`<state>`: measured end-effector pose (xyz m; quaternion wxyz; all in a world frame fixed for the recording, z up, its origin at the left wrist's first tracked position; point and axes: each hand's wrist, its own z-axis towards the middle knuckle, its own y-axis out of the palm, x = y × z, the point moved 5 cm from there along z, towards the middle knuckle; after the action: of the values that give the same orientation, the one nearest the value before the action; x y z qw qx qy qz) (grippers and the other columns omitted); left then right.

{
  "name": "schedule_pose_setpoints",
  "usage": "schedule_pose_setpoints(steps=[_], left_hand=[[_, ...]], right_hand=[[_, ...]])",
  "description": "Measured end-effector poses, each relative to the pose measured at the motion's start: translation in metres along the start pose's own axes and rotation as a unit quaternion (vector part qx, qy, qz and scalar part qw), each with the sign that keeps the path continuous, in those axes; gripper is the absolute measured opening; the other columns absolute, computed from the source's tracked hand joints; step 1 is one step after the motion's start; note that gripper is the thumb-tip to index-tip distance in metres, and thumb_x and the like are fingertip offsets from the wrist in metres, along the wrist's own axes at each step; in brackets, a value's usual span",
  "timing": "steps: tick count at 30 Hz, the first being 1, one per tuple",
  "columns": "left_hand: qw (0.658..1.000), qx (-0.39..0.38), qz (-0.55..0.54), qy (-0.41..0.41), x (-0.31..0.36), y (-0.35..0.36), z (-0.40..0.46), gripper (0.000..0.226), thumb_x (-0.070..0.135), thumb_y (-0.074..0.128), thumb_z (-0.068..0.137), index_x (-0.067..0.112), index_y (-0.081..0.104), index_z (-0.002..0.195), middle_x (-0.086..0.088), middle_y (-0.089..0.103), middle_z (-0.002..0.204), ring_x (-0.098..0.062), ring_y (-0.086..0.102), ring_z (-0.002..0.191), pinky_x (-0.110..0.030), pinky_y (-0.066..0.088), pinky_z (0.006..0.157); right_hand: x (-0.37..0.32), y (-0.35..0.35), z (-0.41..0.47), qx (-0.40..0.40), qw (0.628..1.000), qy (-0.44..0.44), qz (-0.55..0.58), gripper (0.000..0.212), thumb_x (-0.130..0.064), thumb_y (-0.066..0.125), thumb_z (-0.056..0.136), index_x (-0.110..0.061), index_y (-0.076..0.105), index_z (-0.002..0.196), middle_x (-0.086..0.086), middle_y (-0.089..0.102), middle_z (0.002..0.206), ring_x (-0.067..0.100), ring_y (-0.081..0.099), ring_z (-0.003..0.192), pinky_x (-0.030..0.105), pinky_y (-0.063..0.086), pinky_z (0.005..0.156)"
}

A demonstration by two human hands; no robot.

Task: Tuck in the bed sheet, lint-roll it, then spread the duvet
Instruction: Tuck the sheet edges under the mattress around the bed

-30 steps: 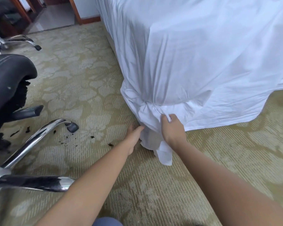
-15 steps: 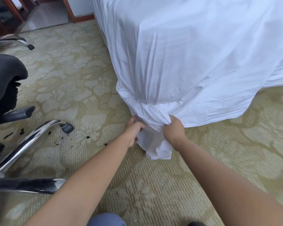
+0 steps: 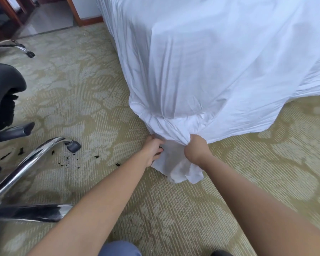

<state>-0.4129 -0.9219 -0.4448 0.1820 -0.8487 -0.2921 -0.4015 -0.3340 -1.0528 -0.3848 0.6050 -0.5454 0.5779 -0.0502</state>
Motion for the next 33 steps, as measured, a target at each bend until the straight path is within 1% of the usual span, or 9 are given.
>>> schedule_pose_setpoints(steps=[5, 8, 11, 16, 19, 24, 27, 30, 33], left_hand=[[1.0, 0.015, 0.022, 0.005, -0.005, -0.003, 0.004, 0.052, 0.01, 0.048, 0.093, 0.021, 0.037, 0.143, -0.002, 0.045, 0.139, -0.021, 0.043, 0.123, -0.033, 0.038, 0.094], [1.0, 0.022, 0.013, 0.005, -0.007, -0.004, 0.002, 0.057, 0.008, 0.047, 0.093, 0.021, 0.032, 0.146, -0.002, 0.042, 0.14, -0.022, 0.04, 0.128, -0.035, 0.036, 0.098], [0.999, 0.01, -0.04, 0.002, -0.008, -0.003, 0.0, 0.06, 0.007, 0.046, 0.093, 0.023, 0.027, 0.148, -0.005, 0.049, 0.134, -0.023, 0.052, 0.115, -0.035, 0.041, 0.093], [0.984, -0.023, -0.178, -0.018, -0.006, 0.004, -0.007, 0.055, 0.005, 0.059, 0.091, 0.02, 0.034, 0.137, -0.011, 0.061, 0.117, -0.019, 0.066, 0.084, -0.034, 0.052, 0.087], [0.979, -0.026, -0.199, -0.035, -0.002, 0.012, -0.01, 0.042, 0.005, 0.061, 0.091, 0.011, 0.048, 0.131, -0.003, 0.062, 0.077, -0.008, 0.059, 0.057, -0.026, 0.053, 0.068], [0.987, -0.013, -0.155, -0.025, 0.009, 0.017, -0.02, 0.011, 0.001, 0.056, 0.092, 0.011, 0.057, 0.091, -0.001, 0.051, 0.07, -0.007, 0.045, 0.055, -0.018, 0.044, 0.057], [0.995, -0.016, -0.097, 0.014, 0.018, 0.011, -0.024, 0.017, -0.005, 0.052, 0.09, 0.008, 0.056, 0.081, -0.002, 0.045, 0.065, -0.008, 0.036, 0.047, -0.019, 0.04, 0.048], [0.988, -0.071, -0.129, 0.039, 0.026, 0.015, -0.031, 0.026, -0.01, 0.041, 0.088, 0.01, 0.047, 0.072, 0.0, 0.036, 0.056, -0.007, 0.029, 0.04, -0.02, 0.036, 0.049], [0.98, -0.125, -0.135, 0.081, 0.042, 0.029, -0.045, 0.022, -0.011, 0.036, 0.086, 0.004, 0.047, 0.075, -0.002, 0.03, 0.052, -0.007, 0.03, 0.038, -0.024, 0.043, 0.057]], right_hand=[[0.003, 0.001, -0.002, 0.055, 0.996, 0.058, 0.047, 0.018, -0.002, 0.038, 0.086, -0.01, 0.049, 0.098, 0.011, 0.057, 0.096, 0.03, 0.054, 0.089, 0.032, 0.041, 0.071], [0.006, 0.002, -0.004, 0.041, 0.992, 0.084, 0.084, 0.025, -0.022, 0.052, 0.088, -0.013, 0.041, 0.108, 0.008, 0.056, 0.094, 0.028, 0.055, 0.086, 0.034, 0.045, 0.071], [0.007, 0.0, -0.002, 0.013, 0.997, 0.062, 0.041, 0.054, -0.052, 0.066, 0.08, -0.017, 0.041, 0.114, 0.003, 0.056, 0.097, 0.025, 0.054, 0.089, 0.035, 0.045, 0.075], [0.007, -0.004, 0.005, -0.037, 0.998, 0.017, 0.049, 0.067, -0.065, 0.073, 0.067, -0.017, 0.055, 0.111, -0.001, 0.062, 0.102, 0.02, 0.057, 0.095, 0.033, 0.047, 0.078], [0.002, -0.007, 0.003, -0.06, 0.998, -0.014, 0.024, 0.044, -0.046, 0.078, 0.069, -0.017, 0.06, 0.097, -0.003, 0.063, 0.087, 0.018, 0.059, 0.087, 0.031, 0.048, 0.075], [-0.001, -0.015, -0.001, 0.022, 0.996, -0.03, -0.075, 0.005, -0.01, 0.051, 0.083, -0.011, 0.051, 0.088, 0.002, 0.055, 0.082, 0.027, 0.055, 0.083, 0.031, 0.041, 0.068], [-0.002, -0.022, -0.005, 0.111, 0.987, -0.042, -0.109, 0.016, -0.002, 0.046, 0.08, -0.013, 0.044, 0.092, 0.003, 0.052, 0.082, 0.03, 0.053, 0.081, 0.033, 0.038, 0.063], [0.004, -0.032, -0.005, 0.195, 0.979, -0.027, -0.05, 0.036, -0.005, 0.05, 0.081, -0.014, 0.049, 0.116, 0.009, 0.054, 0.107, 0.033, 0.055, 0.098, 0.033, 0.037, 0.07], [0.012, -0.034, -0.004, 0.17, 0.981, -0.054, 0.077, 0.052, -0.002, 0.055, 0.079, -0.013, 0.042, 0.128, 0.011, 0.048, 0.124, 0.032, 0.054, 0.102, 0.033, 0.039, 0.075]])
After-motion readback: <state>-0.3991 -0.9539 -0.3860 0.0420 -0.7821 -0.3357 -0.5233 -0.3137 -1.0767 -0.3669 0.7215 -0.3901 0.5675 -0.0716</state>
